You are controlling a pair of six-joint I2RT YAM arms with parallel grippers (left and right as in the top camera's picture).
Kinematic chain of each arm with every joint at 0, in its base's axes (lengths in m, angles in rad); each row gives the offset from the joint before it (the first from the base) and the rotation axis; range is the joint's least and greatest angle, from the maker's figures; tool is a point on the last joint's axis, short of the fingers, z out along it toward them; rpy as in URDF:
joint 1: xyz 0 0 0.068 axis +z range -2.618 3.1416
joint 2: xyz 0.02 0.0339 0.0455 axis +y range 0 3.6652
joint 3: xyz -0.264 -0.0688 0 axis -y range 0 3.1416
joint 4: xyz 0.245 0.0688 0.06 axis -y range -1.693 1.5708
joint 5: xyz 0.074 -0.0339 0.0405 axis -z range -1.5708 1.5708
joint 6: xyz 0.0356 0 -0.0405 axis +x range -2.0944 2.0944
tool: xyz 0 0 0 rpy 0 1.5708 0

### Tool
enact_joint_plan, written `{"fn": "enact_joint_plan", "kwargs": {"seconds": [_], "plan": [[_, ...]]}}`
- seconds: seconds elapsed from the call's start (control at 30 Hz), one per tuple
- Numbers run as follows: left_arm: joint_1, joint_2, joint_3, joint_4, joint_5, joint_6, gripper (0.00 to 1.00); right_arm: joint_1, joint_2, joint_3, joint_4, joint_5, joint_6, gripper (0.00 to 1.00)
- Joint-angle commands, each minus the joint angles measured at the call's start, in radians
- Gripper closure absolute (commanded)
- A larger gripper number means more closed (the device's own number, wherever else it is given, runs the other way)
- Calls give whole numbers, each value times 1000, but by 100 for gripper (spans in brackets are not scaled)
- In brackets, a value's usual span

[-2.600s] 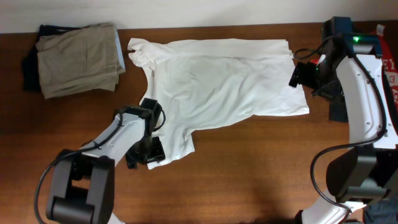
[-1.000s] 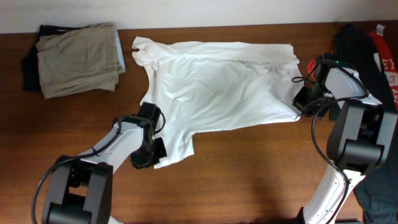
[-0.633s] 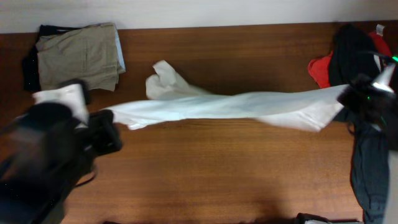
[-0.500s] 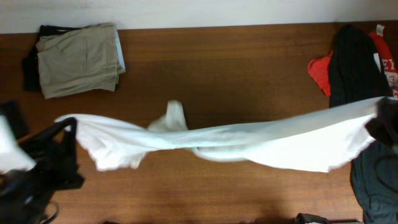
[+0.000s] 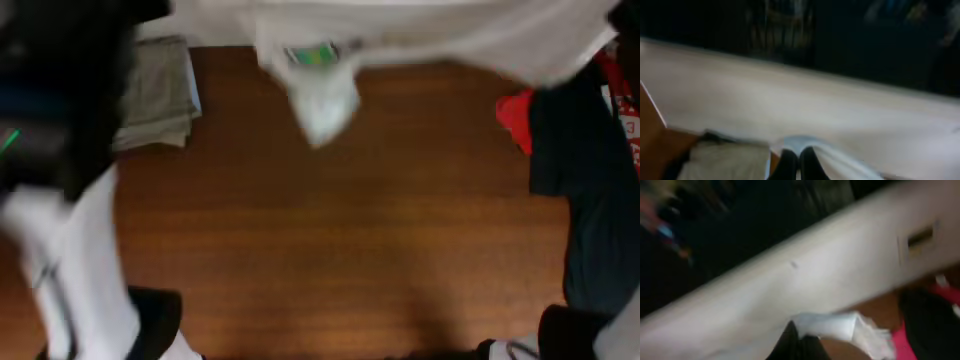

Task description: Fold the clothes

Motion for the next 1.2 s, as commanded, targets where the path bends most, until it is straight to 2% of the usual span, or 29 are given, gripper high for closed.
{"fn": "enact_joint_plan", "kwargs": {"seconds": [0.0, 0.1, 0.13, 0.2, 0.27, 0.33, 0.4, 0.5, 0.57, 0.6, 0.63, 0.67, 0.77, 0.87, 0.93, 1.03, 1.1, 1.17], "plan": [[11, -52, 161, -156, 1, 39, 99, -3, -21, 57, -109, 10, -18, 96], [11, 29, 63, -333, 94, 37, 99, -2, 39, -29, -301, 119, -19, 96], [11, 108, -41, -409, 155, 8, 99, -2, 71, -131, -352, 116, -23, 96], [11, 261, -264, -483, 163, -89, 99, 13, 82, -461, -294, 113, -26, 96], [10, 303, -462, -484, 184, -148, 99, 21, 80, -723, -231, 105, -26, 96], [10, 282, -495, -509, 184, -151, 99, 21, 74, -815, -227, 105, -26, 96], [8, 217, -496, -557, 190, -149, 99, 19, 51, -829, -234, 106, -34, 96], [-47, 23, -536, -557, 260, -143, 99, 16, -44, -829, -273, 180, -33, 96], [-101, -105, -636, -557, 260, -144, 99, 16, -53, -831, -306, 225, -34, 96], [-126, -164, -718, -556, 264, -156, 99, 16, -53, -851, -307, 229, -37, 96], [-174, -267, -928, -547, 305, -193, 99, 16, -53, -862, -309, 248, -36, 96], [-192, -299, -1012, -537, 329, -204, 99, 6, -53, -863, -319, 253, -33, 96], [-275, -466, -1419, -431, 353, -329, 99, -79, -53, -868, -389, 271, -35, 96], [-280, -537, -1656, -359, 404, -357, 99, -114, -53, -927, -437, 271, -67, 96], [-280, -538, -1773, -316, 446, -357, 99, -113, -53, -1080, -399, 271, -66, 96], [-280, -539, -1802, -352, 436, -395, 99, -113, -53, -1263, -314, 271, -31, 96], [-279, -570, -1802, -428, 348, -486, 99, -113, -53, -1309, -284, 259, -14, 96], [-279, -669, -1802, -444, 322, -561, 99, -113, -53, -1309, -266, 240, -14, 96]]}}
